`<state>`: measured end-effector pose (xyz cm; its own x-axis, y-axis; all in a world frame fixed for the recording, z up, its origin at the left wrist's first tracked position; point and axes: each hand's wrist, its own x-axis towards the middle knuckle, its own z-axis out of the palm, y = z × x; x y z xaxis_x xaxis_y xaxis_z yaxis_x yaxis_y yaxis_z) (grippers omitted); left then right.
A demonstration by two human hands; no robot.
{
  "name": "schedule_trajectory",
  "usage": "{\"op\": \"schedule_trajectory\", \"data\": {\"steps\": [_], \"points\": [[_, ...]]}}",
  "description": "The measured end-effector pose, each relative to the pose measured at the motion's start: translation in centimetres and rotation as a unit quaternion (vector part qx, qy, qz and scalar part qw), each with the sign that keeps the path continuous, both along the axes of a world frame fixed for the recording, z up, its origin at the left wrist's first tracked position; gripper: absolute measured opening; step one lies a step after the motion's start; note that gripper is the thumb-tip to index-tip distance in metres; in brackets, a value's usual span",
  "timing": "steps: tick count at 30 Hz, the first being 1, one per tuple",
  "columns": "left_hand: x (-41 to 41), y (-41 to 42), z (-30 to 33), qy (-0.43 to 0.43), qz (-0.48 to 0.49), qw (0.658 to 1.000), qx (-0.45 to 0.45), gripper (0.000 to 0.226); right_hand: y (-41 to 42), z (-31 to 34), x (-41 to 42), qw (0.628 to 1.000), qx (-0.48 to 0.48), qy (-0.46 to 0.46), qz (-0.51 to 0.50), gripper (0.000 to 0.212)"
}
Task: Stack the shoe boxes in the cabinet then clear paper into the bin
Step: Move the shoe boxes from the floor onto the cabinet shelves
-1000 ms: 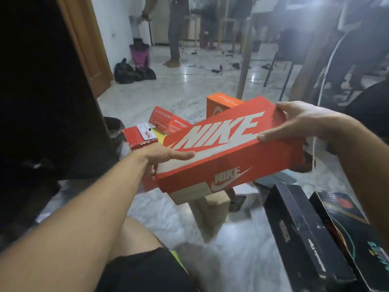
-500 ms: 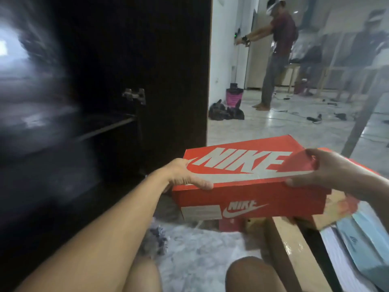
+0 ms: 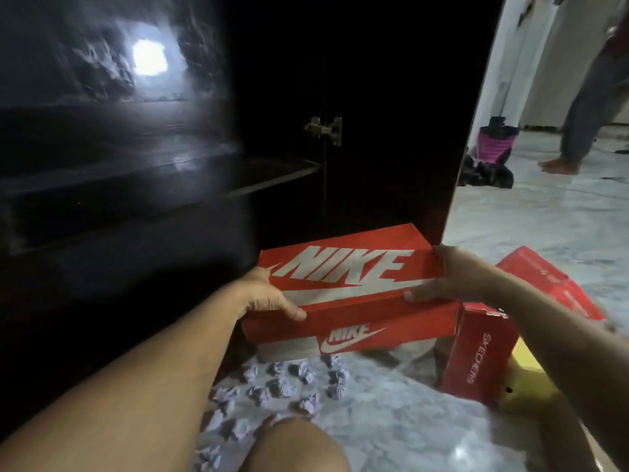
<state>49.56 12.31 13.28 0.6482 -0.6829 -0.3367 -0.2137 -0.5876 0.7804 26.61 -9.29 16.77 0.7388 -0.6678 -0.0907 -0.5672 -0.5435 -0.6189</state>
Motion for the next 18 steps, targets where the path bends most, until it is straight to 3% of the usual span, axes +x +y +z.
{"op": "schedule_trajectory", "data": {"steps": [3,8,11,15,18], "points": [[2.0,0.8,-2.1,0.007,0.048,0.999,-0.001,0.079,-1.0,-2.9,4.1,0.999,-0.032,0.023,0.037,0.09],[5.7,1.2,-6.4,0.013,0.128,0.991,0.028,0.11,-1.8,-7.3,10.2,0.997,-0.011,0.029,0.07,0.094],[8.2,1.1,-9.1,0.01,0.161,0.986,0.031,0.128,-2.6,-10.5,13.9,0.995,-0.01,0.035,0.094,0.089],[11.0,0.7,-12.3,0.014,0.2,0.979,0.039,0.108,-4.0,-14.9,19.1,0.992,0.007,0.029,0.12,0.074],[13.2,0.5,-14.7,0.002,0.219,0.975,0.048,0.116,-4.6,-17.8,22.5,0.989,0.015,0.032,0.14,0.069]]}}
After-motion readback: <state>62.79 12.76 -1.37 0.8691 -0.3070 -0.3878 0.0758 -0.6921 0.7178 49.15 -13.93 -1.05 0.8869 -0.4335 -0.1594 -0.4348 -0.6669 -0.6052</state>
